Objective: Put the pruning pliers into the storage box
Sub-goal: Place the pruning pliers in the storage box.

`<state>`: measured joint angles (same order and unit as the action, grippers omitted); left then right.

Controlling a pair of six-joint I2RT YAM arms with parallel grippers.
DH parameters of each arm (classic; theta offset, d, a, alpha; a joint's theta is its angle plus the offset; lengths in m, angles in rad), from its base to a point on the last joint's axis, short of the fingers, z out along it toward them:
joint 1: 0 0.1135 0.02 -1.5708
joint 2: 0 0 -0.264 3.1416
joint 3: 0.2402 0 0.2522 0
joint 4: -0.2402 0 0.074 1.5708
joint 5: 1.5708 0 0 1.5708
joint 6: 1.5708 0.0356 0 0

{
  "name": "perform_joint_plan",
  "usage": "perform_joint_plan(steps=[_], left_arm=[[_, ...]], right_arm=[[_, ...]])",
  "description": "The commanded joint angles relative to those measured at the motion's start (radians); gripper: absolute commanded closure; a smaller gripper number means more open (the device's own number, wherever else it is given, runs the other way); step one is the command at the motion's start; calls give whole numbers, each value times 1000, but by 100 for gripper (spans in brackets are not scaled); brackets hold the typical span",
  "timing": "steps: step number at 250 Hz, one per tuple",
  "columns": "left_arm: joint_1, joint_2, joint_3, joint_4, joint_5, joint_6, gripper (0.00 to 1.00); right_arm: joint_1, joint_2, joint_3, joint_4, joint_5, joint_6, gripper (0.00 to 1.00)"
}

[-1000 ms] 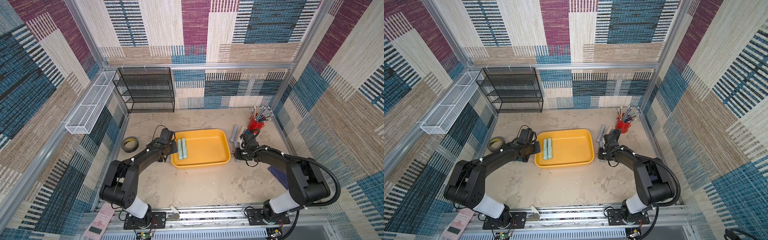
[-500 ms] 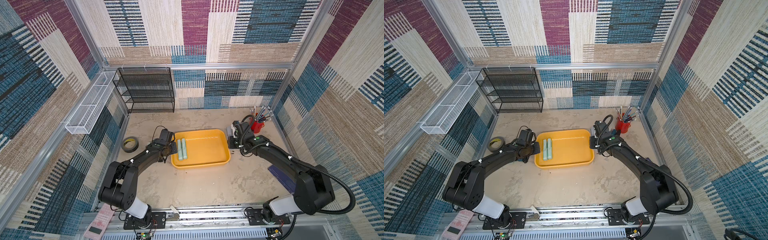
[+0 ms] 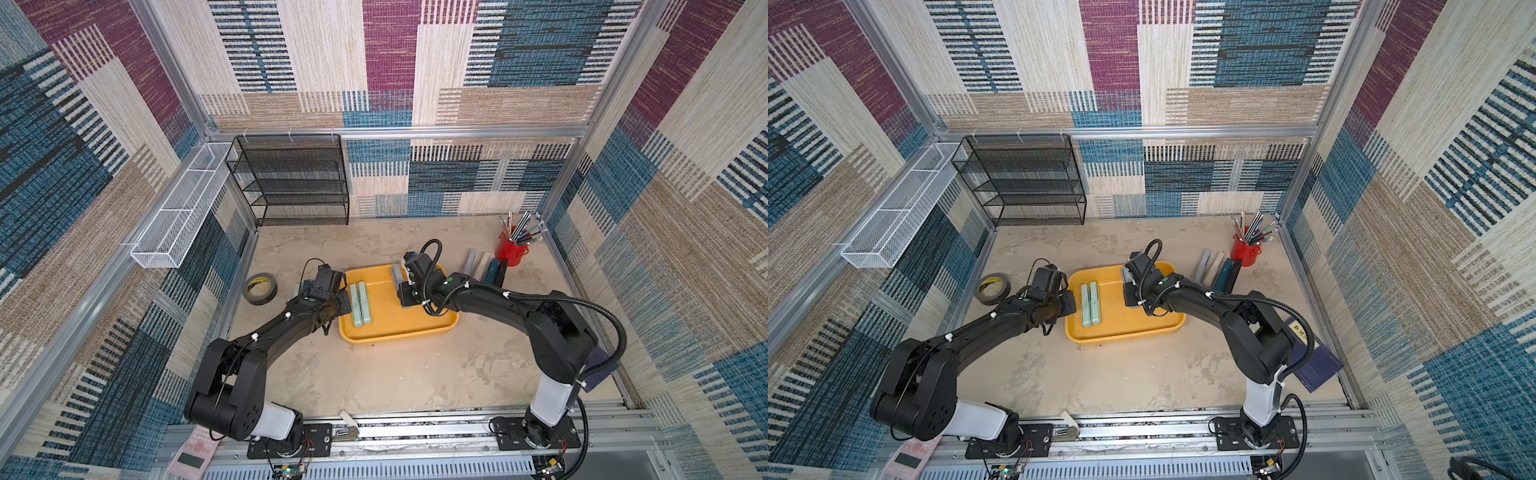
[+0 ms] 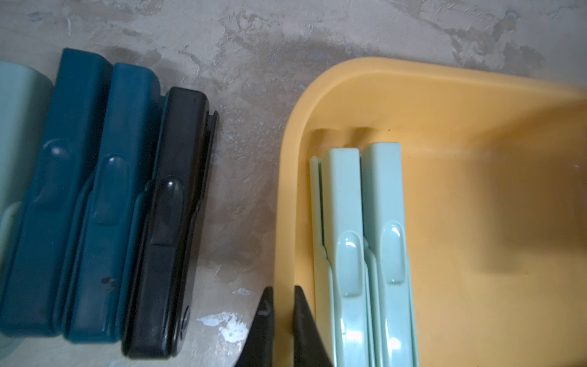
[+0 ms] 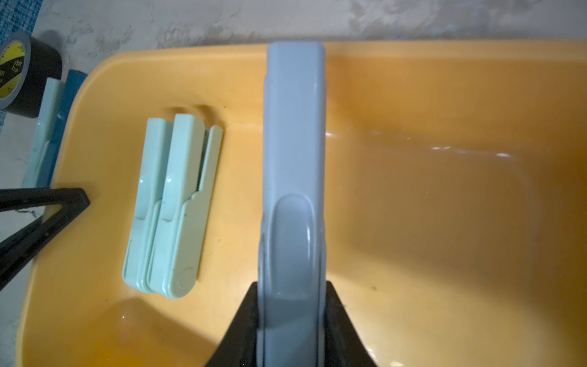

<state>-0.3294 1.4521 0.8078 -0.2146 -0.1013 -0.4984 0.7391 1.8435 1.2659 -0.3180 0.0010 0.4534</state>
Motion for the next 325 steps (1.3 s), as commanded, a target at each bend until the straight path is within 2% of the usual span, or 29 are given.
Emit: perform_joint_plan(steps=[1,170,243,325], left_arm=[[-1,-5,-10,48,-15,-27,89],[-27,-12,-20,73,-14,-47,89],[-28,-5,-22,75,-15,-42,89],[-28,3,-27,83,-8,-42,90]], right_arm=[[29,27,13,56,1,48,73],[85,231,157,80,-27,81,69],[84,232,177,89,-89,93,60],[84,248,184,118,-175,109,60]])
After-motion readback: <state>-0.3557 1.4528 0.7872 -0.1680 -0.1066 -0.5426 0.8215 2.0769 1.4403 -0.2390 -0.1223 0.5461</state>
